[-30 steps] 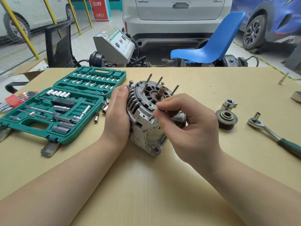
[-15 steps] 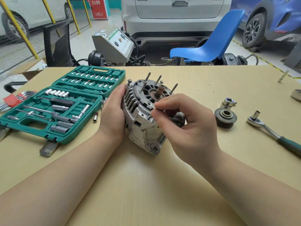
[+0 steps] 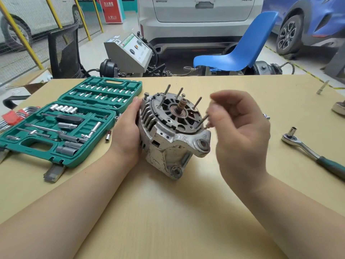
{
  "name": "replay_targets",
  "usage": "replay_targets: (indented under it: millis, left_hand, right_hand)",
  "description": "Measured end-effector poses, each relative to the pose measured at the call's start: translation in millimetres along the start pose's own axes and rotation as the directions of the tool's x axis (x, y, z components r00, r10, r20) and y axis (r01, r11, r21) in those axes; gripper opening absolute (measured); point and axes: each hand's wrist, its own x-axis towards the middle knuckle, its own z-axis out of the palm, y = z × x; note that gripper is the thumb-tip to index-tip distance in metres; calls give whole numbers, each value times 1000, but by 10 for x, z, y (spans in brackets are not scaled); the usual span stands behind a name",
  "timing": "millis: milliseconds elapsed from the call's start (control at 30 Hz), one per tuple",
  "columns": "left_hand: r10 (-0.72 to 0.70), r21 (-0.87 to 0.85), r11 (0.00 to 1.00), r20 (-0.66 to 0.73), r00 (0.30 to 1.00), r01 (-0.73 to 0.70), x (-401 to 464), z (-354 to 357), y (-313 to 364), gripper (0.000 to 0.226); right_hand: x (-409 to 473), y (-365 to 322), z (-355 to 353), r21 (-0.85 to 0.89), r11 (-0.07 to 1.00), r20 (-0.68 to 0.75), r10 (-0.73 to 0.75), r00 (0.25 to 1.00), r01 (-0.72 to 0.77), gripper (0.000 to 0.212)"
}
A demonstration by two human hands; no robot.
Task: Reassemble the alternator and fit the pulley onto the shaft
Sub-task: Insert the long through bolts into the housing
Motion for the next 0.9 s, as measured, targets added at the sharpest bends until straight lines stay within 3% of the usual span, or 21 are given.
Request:
replay_targets:
  millis: [100, 167, 233, 333, 400, 467, 533, 600, 733, 900]
  left_hand:
    - [36, 84, 996, 22, 999, -37, -22, 13, 58, 57]
    - [68, 180, 981, 34, 997, -73, -2, 69, 201, 54]
    - [47, 280, 958, 61, 997, -62, 53, 171, 364, 46]
    - [79, 368, 925, 48, 996, -91, 121, 250, 440, 24]
    - [122, 369, 921, 27, 992, -123, 120, 254, 416, 22]
    - [152, 352, 924, 22, 988, -150, 90, 221, 397, 27]
    - [196, 358, 912, 42, 980, -198, 57, 140, 378, 31]
    - [209, 295, 931, 57, 976, -217, 14, 21, 338, 34]
    - [182, 52, 981, 93, 979, -187, -72, -154, 266, 37]
    - [192, 3, 981, 149, 970, -195, -59, -255, 268, 51]
  right_hand:
    - [168, 47, -117, 257, 918, -179, 351, 919, -301, 25]
    - [239, 120, -177, 421, 779, -213, 584, 784, -465, 27]
    - [257, 228, -193, 459, 652, -206, 739, 641, -603, 26]
    - [226, 385, -174, 310, 558, -146, 828, 542, -769, 19]
    - [189, 437, -162, 154, 512, -51, 858, 511, -845, 13]
    - [137, 458, -151, -2, 479, 82, 875, 478, -878, 23]
    - [100, 469, -125, -121, 490, 151, 869, 472, -864, 36]
    - [69, 459, -106, -178, 539, 185, 840, 510, -823, 39]
    - [4, 429, -107, -184, 687, 271, 723, 635, -703, 26]
    - [-68, 430, -79, -306, 798, 299, 599, 743, -520, 14]
